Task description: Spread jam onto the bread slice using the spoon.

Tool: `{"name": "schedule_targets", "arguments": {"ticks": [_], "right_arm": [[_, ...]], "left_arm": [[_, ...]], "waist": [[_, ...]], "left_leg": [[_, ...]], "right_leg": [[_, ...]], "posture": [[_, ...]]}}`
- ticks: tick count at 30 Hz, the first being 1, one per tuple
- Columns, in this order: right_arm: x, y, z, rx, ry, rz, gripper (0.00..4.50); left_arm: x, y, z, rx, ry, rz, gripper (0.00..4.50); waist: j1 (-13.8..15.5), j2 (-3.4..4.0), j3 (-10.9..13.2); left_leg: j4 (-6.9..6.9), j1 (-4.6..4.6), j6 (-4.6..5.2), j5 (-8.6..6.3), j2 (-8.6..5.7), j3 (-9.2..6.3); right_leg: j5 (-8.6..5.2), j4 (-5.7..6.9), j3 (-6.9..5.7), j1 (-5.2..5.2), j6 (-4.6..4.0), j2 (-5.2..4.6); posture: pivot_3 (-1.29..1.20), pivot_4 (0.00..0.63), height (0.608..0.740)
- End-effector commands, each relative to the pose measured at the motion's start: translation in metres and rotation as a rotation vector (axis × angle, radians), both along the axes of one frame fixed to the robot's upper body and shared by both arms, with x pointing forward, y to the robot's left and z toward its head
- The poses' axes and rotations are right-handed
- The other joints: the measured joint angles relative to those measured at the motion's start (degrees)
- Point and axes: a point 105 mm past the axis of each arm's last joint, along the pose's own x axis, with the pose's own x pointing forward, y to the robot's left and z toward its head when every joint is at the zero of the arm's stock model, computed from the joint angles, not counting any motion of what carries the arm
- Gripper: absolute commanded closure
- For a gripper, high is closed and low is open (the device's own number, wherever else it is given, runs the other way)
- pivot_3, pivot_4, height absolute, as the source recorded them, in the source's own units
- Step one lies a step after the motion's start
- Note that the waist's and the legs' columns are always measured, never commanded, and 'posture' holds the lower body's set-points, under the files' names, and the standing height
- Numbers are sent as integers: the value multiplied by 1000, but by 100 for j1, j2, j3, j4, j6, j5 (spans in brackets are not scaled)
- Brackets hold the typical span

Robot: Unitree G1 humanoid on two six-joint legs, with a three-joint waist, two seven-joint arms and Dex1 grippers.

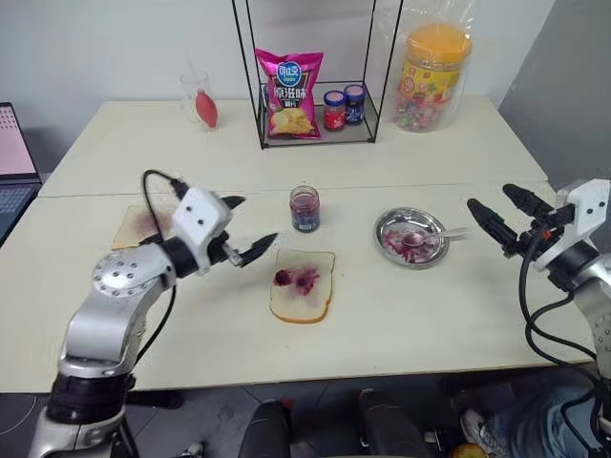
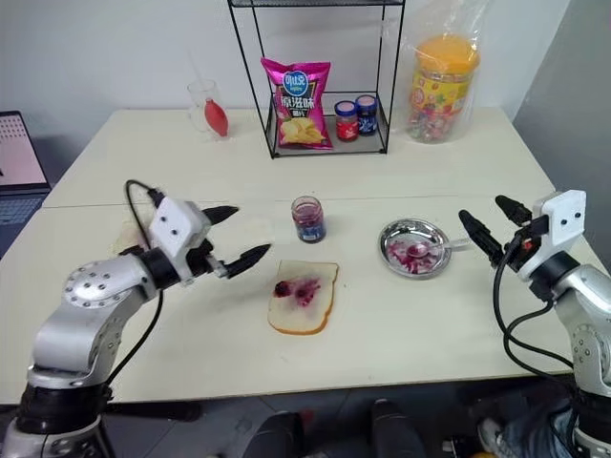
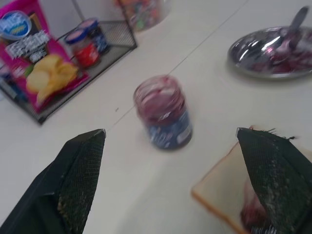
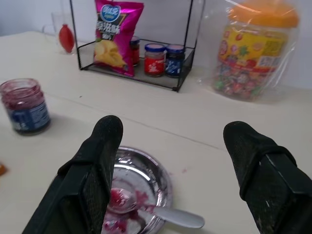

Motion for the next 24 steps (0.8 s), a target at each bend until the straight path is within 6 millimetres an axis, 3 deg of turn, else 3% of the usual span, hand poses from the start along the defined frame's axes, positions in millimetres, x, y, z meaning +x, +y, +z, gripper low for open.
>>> {"name": "schedule_targets", "arguments": {"ticks": [1, 4, 10, 15, 19, 24], "right_arm": [[-9, 6, 11, -37, -33, 52, 860], [-19, 5, -5, -113, 13, 72, 860], [-33, 2, -18, -149, 44, 72, 860], [-39, -3, -21, -124, 46, 65, 860], [-44, -6, -30, -104, 95, 79, 860], [-44, -7, -36, -119, 112, 83, 860]], "left_arm": [[-6, 17, 11, 37, -52, 40, 0], [-17, 40, -5, 68, 5, 100, 0], [-28, 61, -17, 81, 22, 177, 0], [-35, 67, -22, 32, 34, 222, 0], [-46, 64, -38, 43, 92, 209, 0], [-47, 63, -39, 42, 114, 190, 0]], "waist": [[5, 0, 0], [14, -1, -1], [25, -2, -1], [26, -3, -2], [32, -3, -2], [31, -4, -3]], "left_leg": [[3, 0, 0, 0, 0, 0], [4, 1, -1, 0, -1, 3], [3, 2, -2, -1, 2, 1], [7, 4, -2, -1, 2, 4], [2, 3, -3, -2, 3, 5], [5, 13, -4, -2, 5, 3]], "right_leg": [[1, 0, 0, 1, -2, 0], [3, -4, 3, 4, -2, -1], [0, -2, -1, 2, -8, -1], [-15, -2, 2, 4, -37, -1], [-10, -2, 1, 2, -28, -1], [-17, 2, 0, 9, -44, 0]], "posture": [[0, 150, 740], [0, 150, 740], [0, 150, 740], [0, 150, 740], [0, 150, 740], [0, 150, 740]]}}
